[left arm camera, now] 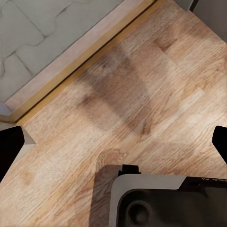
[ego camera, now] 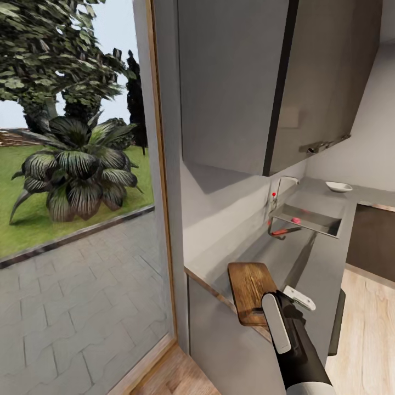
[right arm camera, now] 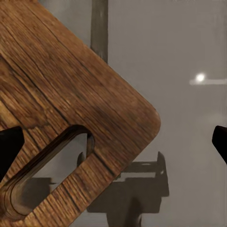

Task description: In the kitchen, take the Vidalia onion out of the sink, dice it on the chopping board with the paring knife, put the diced onion into the bowl on the countertop, then place both the paring knife and the chopping board into the sink.

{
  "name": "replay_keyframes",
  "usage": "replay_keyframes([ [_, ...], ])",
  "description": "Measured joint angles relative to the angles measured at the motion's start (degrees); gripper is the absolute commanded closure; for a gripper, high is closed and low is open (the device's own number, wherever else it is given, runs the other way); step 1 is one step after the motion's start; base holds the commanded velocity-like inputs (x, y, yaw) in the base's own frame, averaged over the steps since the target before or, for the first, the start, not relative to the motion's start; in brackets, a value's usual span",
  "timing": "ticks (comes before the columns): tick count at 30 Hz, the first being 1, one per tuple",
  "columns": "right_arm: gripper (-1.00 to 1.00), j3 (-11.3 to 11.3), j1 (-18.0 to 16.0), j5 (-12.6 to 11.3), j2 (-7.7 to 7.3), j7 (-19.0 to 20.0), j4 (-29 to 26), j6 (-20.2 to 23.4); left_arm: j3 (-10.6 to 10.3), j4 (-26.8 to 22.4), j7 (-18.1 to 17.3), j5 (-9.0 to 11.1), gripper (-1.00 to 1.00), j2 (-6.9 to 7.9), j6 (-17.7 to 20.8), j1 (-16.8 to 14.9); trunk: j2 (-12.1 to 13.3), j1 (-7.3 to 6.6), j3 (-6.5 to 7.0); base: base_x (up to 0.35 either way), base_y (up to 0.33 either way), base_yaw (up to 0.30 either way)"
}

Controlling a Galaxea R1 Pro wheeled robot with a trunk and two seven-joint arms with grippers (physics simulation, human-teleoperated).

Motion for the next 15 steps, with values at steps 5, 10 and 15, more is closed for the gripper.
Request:
replay_keyframes([
  [5,-1.00,0.08,0.00,0.45,0.00,-0.67,0.01,-0.02,0.00,0.00,0.00,-0.03,-1.00,0.00,0.00,0.00,0.00,0.00,0.00,0.000,0.000,0.000],
  [10,-1.00,1.33,0.00,0.48,0.00,-7.50,0.00,-0.14,0.00,-0.06,0.00,-0.05,-1.00,0.00,0.00,0.00,0.00,0.00,0.00,0.000,0.000,0.000],
  [15,-1.00,3.15,0.00,0.41,0.00,-9.92,-0.01,-0.21,0.00,-0.10,0.00,-0.06,-1.00,0.00,0.00,0.00,0.00,0.00,0.00,0.000,0.000,0.000],
])
